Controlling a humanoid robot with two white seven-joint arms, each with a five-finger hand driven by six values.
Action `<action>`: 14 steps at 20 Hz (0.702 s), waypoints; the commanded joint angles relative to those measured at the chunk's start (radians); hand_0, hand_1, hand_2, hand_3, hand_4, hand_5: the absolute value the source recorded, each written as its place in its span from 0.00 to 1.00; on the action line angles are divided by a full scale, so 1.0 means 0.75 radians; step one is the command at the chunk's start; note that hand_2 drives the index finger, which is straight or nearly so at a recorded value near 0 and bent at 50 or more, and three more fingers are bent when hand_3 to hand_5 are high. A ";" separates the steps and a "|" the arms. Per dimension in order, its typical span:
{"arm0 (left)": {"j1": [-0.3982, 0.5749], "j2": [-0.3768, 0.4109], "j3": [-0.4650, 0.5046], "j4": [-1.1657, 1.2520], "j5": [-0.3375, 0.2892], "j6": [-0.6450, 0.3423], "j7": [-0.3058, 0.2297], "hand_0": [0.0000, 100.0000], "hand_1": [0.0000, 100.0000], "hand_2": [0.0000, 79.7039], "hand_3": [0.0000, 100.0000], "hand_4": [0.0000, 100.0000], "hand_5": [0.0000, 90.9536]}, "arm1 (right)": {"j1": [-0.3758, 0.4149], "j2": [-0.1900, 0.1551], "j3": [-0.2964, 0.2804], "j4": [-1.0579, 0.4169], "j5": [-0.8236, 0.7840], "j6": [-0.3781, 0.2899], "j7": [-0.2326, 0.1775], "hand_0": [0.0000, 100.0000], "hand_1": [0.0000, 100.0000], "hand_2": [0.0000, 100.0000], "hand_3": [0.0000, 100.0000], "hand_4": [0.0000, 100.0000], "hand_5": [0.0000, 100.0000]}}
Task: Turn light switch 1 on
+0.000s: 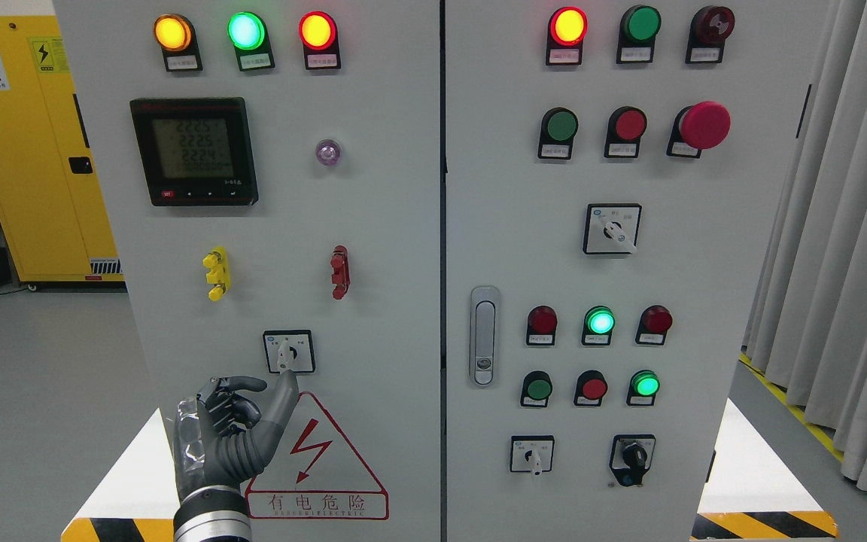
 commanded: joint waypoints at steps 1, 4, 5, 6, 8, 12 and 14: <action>-0.021 -0.005 -0.005 0.013 0.002 0.005 0.001 0.16 0.71 0.73 0.93 0.90 0.93 | 0.000 0.000 0.000 0.000 0.000 -0.001 0.001 0.00 0.50 0.04 0.00 0.00 0.00; -0.023 -0.005 -0.005 0.017 0.002 0.005 0.001 0.17 0.71 0.73 0.93 0.90 0.93 | 0.000 0.000 0.000 0.000 0.000 -0.001 0.001 0.00 0.50 0.04 0.00 0.00 0.00; -0.025 -0.005 -0.005 0.019 0.000 0.011 0.001 0.17 0.71 0.73 0.93 0.90 0.93 | 0.000 0.000 0.000 0.000 0.000 -0.001 -0.001 0.00 0.50 0.04 0.00 0.00 0.00; -0.027 -0.005 -0.005 0.019 0.002 0.021 0.001 0.17 0.71 0.73 0.93 0.90 0.93 | 0.000 0.000 0.000 0.000 0.000 -0.001 0.001 0.00 0.50 0.04 0.00 0.00 0.00; -0.033 -0.005 -0.005 0.019 0.000 0.035 0.001 0.17 0.71 0.73 0.93 0.90 0.93 | 0.000 0.000 0.000 0.000 0.000 -0.001 0.001 0.00 0.50 0.04 0.00 0.00 0.00; -0.033 -0.005 -0.005 0.019 0.002 0.037 0.001 0.17 0.71 0.73 0.93 0.90 0.92 | 0.000 0.000 0.000 0.000 0.000 -0.001 0.001 0.00 0.50 0.04 0.00 0.00 0.00; -0.035 -0.005 -0.007 0.019 0.000 0.037 0.001 0.17 0.71 0.73 0.93 0.90 0.92 | 0.000 0.000 0.000 0.000 0.000 -0.001 0.001 0.00 0.50 0.04 0.00 0.00 0.00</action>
